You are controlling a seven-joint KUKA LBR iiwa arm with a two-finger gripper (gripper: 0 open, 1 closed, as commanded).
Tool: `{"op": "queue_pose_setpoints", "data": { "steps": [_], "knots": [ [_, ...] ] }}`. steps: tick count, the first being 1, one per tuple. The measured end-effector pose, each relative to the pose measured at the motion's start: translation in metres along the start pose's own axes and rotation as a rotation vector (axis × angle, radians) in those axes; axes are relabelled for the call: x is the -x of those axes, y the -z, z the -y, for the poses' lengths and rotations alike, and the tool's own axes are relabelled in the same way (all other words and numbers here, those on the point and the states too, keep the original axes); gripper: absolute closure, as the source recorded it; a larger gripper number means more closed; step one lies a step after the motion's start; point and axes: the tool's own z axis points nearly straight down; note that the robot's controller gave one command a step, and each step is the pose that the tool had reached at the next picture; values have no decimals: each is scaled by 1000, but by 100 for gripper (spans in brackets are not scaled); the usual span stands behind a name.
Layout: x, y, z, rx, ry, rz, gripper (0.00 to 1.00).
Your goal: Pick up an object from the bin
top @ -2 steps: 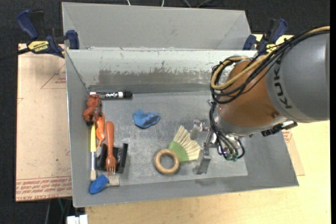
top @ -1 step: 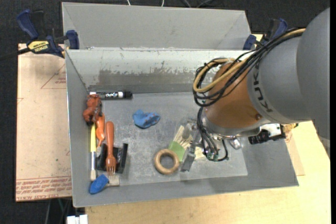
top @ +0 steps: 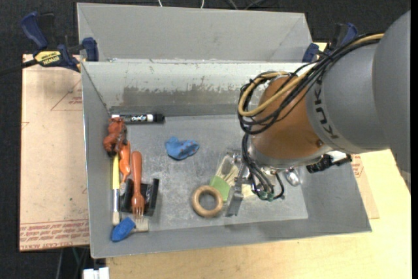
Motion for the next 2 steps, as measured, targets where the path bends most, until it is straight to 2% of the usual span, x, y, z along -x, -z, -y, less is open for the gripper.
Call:
{"op": "queue_pose_setpoints", "data": {
  "steps": [1,2],
  "knots": [
    [5,-33,14,1,-95,6,0],
    [4,-32,17,3,-85,4,100]
  ]
}}
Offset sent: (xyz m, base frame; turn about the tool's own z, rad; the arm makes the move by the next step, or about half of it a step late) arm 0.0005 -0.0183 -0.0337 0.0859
